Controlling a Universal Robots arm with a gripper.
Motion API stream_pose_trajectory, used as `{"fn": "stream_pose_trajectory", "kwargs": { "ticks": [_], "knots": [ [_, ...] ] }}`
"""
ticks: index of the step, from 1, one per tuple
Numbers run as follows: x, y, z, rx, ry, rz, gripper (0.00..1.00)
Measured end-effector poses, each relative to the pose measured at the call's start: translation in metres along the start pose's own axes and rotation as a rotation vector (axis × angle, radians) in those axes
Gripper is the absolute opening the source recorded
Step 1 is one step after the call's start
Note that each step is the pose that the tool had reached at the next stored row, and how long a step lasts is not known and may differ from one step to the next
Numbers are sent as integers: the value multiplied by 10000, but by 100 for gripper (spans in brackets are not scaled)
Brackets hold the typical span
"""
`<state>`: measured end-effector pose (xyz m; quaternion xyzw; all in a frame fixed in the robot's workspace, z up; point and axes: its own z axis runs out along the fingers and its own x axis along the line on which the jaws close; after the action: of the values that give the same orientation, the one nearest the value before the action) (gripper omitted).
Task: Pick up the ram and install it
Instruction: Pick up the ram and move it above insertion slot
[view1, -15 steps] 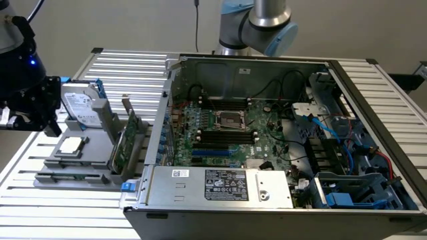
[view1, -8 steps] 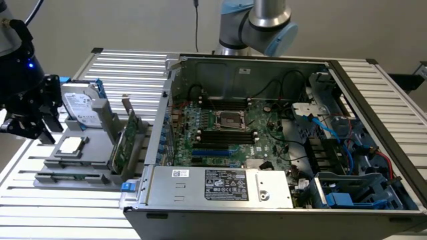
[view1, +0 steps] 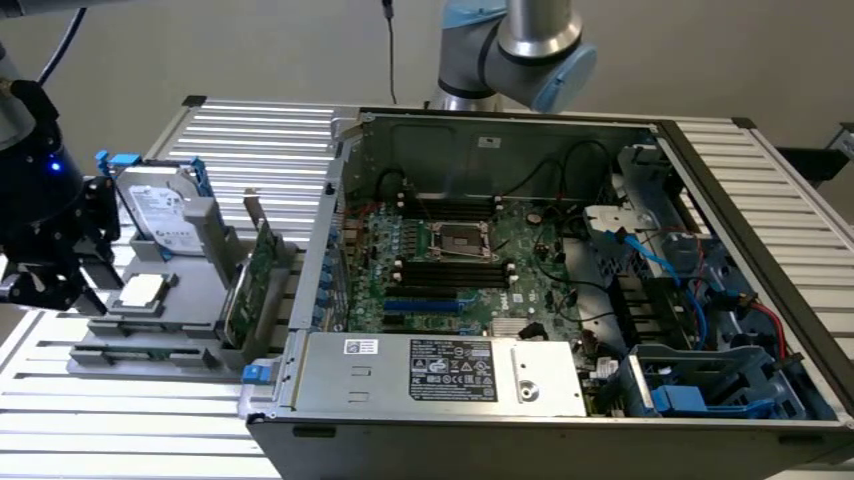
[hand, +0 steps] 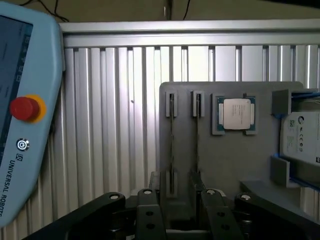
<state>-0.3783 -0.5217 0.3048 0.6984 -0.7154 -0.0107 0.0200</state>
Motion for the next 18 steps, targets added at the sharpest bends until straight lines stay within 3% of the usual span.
{"fn": "stream_pose_trajectory", "kwargs": {
  "ticks": [18],
  "knots": [
    [20,-15,327,6,17,-482,36]
  ]
}}
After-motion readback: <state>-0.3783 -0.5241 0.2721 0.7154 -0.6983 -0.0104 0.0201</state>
